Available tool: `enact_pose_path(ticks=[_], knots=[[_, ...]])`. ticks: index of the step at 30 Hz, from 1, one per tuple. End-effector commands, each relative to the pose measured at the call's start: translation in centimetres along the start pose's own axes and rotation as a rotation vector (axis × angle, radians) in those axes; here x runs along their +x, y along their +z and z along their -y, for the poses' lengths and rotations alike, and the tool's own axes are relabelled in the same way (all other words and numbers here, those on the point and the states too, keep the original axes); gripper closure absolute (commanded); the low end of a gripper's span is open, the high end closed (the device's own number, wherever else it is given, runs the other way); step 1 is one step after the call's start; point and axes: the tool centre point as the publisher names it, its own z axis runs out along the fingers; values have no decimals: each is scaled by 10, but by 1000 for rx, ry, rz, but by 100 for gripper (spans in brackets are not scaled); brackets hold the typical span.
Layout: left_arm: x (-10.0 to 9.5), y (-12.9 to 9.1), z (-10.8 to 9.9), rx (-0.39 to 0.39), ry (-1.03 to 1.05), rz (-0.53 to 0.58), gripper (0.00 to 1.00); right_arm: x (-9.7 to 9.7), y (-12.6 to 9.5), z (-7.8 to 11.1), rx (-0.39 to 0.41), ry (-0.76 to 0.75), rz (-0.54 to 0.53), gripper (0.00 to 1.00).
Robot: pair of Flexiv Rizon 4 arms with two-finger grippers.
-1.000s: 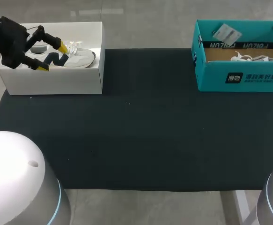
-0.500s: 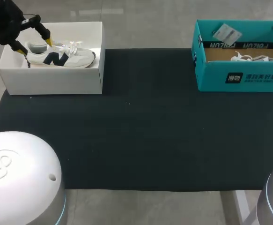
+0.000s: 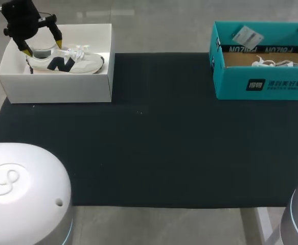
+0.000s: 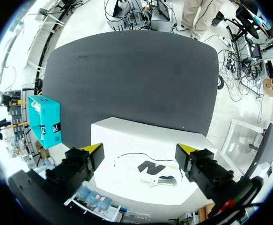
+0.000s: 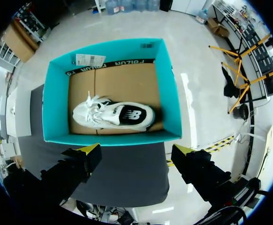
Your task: Take the shoe out of the shoebox, open the shoe tongue, remove and reinsert the insole, then place the shoe into the shoebox
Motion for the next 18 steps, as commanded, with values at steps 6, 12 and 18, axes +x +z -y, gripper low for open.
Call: enact_pose_path(ticks=[6,12,18], knots=[[0,-1,-1,1,0,-4,0,0,0,-1,2,0,0,0],[12,17,-3,-8,137,-109,0,0,0,-1,2,0,0,0],[38,21,-40,-53,178,-109,0,0,0,-1,2,0,0,0]])
